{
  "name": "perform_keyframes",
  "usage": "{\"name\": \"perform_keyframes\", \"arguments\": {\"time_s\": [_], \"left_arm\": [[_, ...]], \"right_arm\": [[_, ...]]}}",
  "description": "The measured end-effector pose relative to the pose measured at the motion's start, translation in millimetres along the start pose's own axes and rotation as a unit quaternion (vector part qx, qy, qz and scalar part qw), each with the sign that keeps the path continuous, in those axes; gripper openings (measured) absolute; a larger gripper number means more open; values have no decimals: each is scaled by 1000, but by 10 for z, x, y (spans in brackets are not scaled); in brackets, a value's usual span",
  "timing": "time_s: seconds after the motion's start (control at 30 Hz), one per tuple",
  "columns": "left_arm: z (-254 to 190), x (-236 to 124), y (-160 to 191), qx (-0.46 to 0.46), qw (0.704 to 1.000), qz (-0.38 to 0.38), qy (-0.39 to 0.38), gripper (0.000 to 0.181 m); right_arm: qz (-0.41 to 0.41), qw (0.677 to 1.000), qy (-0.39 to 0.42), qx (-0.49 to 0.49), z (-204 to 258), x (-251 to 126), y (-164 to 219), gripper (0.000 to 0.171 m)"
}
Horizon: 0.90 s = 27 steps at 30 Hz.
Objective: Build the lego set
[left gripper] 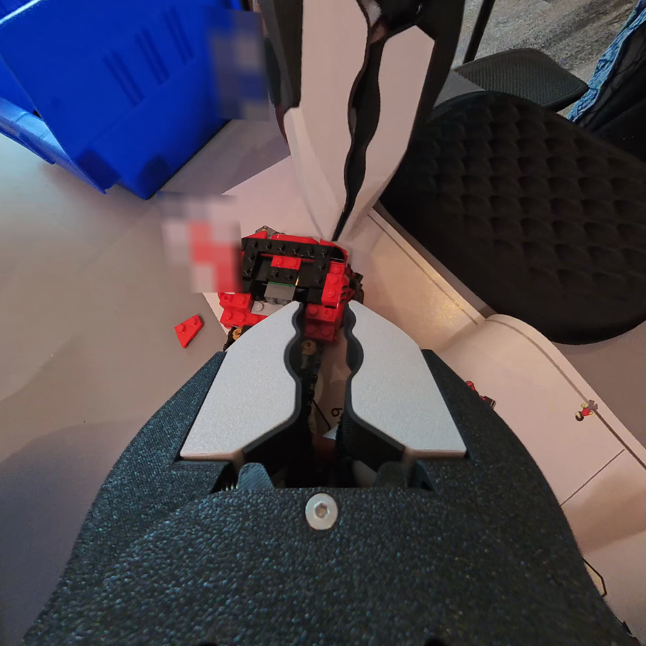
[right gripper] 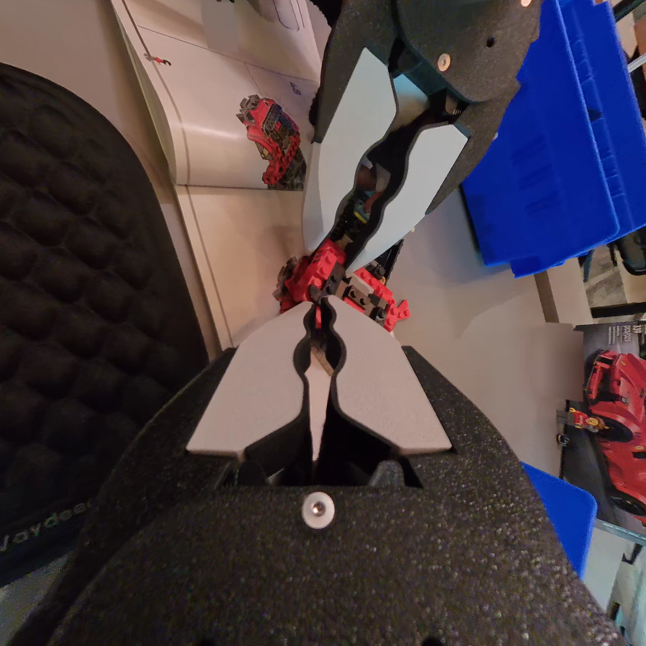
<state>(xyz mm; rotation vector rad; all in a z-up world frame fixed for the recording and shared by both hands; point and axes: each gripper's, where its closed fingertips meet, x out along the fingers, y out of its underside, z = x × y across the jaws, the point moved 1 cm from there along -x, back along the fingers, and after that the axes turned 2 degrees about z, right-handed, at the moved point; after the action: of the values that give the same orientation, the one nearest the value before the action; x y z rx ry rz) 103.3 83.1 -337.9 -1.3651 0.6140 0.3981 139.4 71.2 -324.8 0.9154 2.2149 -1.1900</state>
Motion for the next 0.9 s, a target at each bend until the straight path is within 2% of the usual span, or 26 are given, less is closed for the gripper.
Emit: {"name": "perform_keyframes", "arguments": {"time_s": [0.53,0.63,0.73,0.9], "left_arm": [[4,3,-2,-4,1000,2,0,20],[4,3,-3,-3,1000,0,-1,20],[4,5,-3,-2,1000,0,-1,20],[5,7,-3,-3,1000,-1,-1,20]], "right_arm": [[-7,1000,-1,-1,50,36,-20,3],[-13,1000,7,-15,51,15,-31,19],[16,997,39,-70,25,31,45,32],[17,992,73,-100,-24,93,12,34]]}}
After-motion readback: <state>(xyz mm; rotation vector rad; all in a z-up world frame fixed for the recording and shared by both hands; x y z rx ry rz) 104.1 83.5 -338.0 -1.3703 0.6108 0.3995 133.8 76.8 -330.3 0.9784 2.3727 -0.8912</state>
